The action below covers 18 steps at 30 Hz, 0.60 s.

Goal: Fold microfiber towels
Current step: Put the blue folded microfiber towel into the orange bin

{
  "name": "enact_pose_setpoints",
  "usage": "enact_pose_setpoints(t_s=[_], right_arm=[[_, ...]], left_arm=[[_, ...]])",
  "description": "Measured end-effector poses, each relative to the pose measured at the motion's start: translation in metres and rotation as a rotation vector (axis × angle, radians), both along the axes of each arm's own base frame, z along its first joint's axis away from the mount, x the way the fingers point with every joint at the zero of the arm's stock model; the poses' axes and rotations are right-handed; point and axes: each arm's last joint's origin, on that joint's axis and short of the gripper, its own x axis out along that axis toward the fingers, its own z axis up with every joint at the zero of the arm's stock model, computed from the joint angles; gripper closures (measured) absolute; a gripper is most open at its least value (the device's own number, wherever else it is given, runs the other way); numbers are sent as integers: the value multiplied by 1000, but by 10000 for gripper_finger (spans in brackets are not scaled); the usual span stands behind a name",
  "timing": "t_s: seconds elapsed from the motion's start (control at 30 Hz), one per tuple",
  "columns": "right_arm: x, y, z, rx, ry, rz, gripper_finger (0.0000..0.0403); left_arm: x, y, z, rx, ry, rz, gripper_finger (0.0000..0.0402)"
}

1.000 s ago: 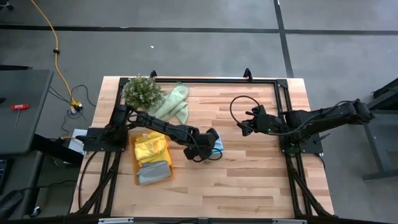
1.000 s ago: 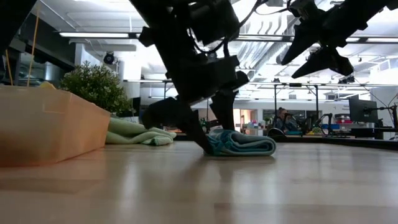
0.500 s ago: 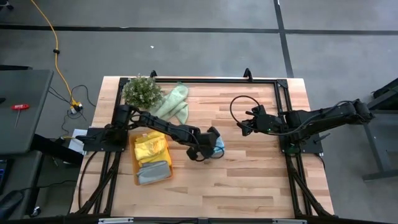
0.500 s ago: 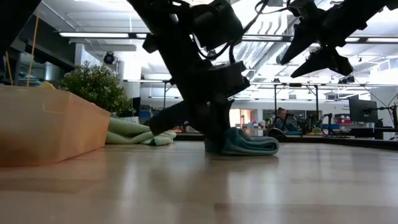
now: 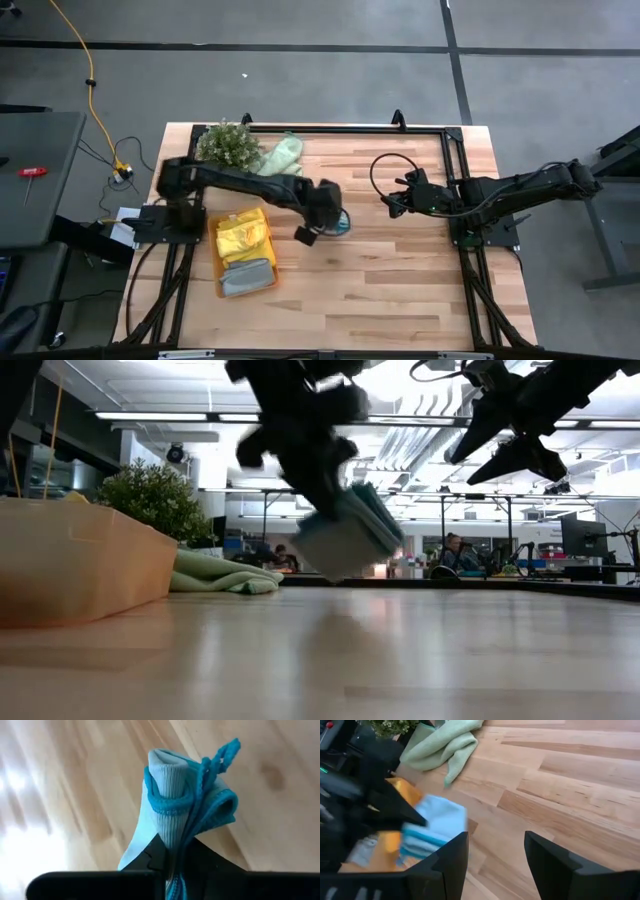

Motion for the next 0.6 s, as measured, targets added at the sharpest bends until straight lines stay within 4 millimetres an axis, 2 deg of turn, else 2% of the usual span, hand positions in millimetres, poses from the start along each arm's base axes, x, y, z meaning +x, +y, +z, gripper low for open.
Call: enact_pose_setpoints(t_s=[0.13, 0.23, 0.37, 0.47, 0.6], right_arm=[[0, 0, 0, -10, 3, -11, 217], [0, 0, 0, -11, 5, -11, 217], [-1, 0, -1, -8, 12, -8, 217], [-1, 0, -1, -7, 17, -5, 217], [-1, 0, -1, -7, 19, -5, 217]], left_arm=[[-31, 8, 44, -53, -17, 127, 379], [-64, 9, 81, -103, -69, 253, 379], [-118, -8, 114, -212, -124, 448, 379], [-162, -31, 129, -262, -141, 598, 379], [-215, -61, 129, -262, -57, 799, 379]])
